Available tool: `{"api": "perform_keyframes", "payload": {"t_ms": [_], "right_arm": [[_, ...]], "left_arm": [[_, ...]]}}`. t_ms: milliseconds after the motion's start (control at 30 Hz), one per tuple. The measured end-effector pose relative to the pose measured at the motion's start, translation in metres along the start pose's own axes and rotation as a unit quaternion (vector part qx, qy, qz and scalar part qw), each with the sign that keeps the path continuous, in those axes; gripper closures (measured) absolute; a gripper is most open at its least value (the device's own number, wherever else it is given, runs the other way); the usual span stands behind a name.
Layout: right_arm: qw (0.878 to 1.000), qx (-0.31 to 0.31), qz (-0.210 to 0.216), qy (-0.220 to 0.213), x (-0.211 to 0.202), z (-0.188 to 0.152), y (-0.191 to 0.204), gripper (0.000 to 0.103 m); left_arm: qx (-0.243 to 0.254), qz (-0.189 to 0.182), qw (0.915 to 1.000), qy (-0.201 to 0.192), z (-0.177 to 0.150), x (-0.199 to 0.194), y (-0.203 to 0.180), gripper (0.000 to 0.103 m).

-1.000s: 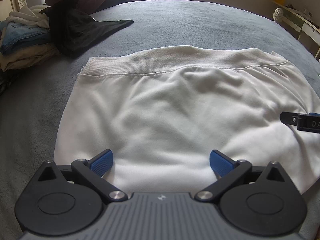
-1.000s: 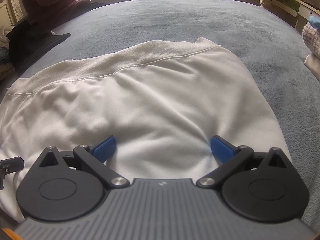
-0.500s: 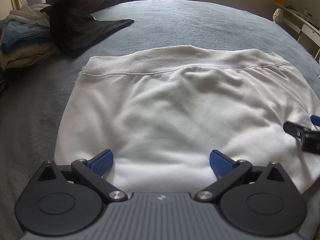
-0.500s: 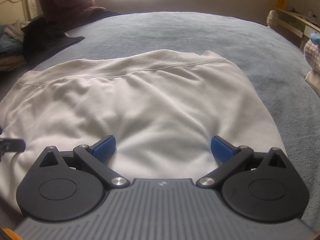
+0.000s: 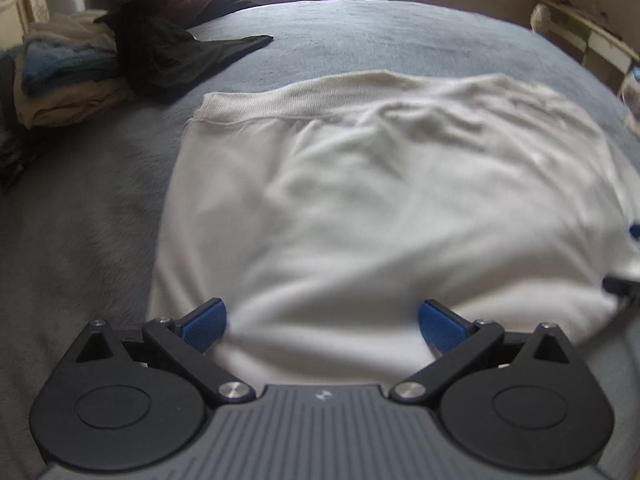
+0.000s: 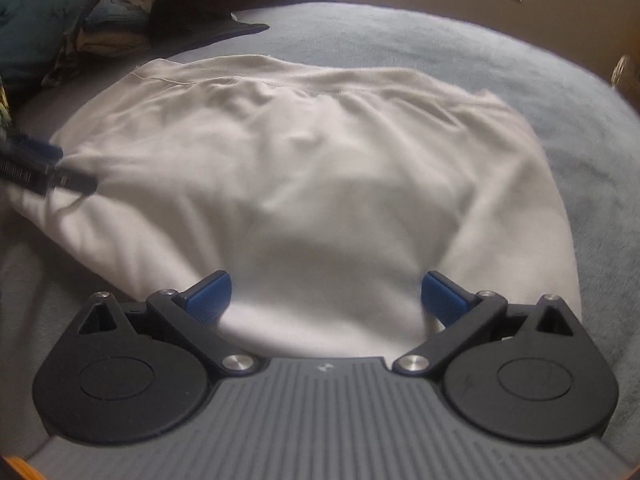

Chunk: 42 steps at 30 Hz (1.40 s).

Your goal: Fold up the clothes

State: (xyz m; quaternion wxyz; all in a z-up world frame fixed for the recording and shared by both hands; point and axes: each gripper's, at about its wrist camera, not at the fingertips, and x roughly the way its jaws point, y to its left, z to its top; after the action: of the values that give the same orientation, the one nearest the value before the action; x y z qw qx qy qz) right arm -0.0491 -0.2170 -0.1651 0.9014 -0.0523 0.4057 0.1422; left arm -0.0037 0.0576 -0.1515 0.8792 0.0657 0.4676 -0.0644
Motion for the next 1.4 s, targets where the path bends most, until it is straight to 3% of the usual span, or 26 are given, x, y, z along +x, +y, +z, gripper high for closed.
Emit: {"api": "perform_keyframes", "payload": {"t_ms": [233, 433, 600, 767, 933, 1100, 1300, 1400], "right_arm": [[1.0, -0.001, 0.004, 0.012, -0.003, 0.002, -0.001, 0.001], [1.0, 0.013, -0.015, -0.009, -0.012, 0.012, -0.008, 0.001], [0.998, 0.038, -0.019, -0.041, -0.021, 0.029, -0.016, 0.001], [0.996, 0.06, -0.022, -0.057, -0.016, 0.045, -0.019, 0.001], [0.996, 0.069, -0.021, -0.059, -0.006, 0.058, -0.016, 0.001], [0.995, 0.079, -0.021, -0.051, 0.008, 0.062, -0.014, 0.001], [0.994, 0.096, -0.03, -0.039, 0.023, 0.062, -0.016, 0.001], [0.994, 0.097, -0.039, -0.034, 0.029, 0.06, -0.02, 0.001]], "left_arm": [[-0.037, -0.027, 0.9988, 0.017, -0.024, -0.012, 0.025, 0.0], [-0.081, -0.038, 0.9948, -0.048, -0.027, -0.044, 0.052, 0.0], [-0.093, -0.04, 0.9906, -0.092, -0.008, -0.058, 0.065, 0.0], [-0.076, -0.05, 0.9899, -0.108, 0.028, -0.048, 0.048, 0.0], [-0.064, -0.069, 0.9916, -0.089, 0.058, -0.024, 0.02, 0.0], [-0.081, -0.084, 0.9924, -0.039, 0.076, 0.009, 0.005, 0.0], [-0.091, -0.052, 0.9943, 0.022, 0.073, 0.032, -0.009, 0.0], [-0.078, -0.034, 0.9958, 0.033, 0.07, 0.039, -0.017, 0.0]]}}
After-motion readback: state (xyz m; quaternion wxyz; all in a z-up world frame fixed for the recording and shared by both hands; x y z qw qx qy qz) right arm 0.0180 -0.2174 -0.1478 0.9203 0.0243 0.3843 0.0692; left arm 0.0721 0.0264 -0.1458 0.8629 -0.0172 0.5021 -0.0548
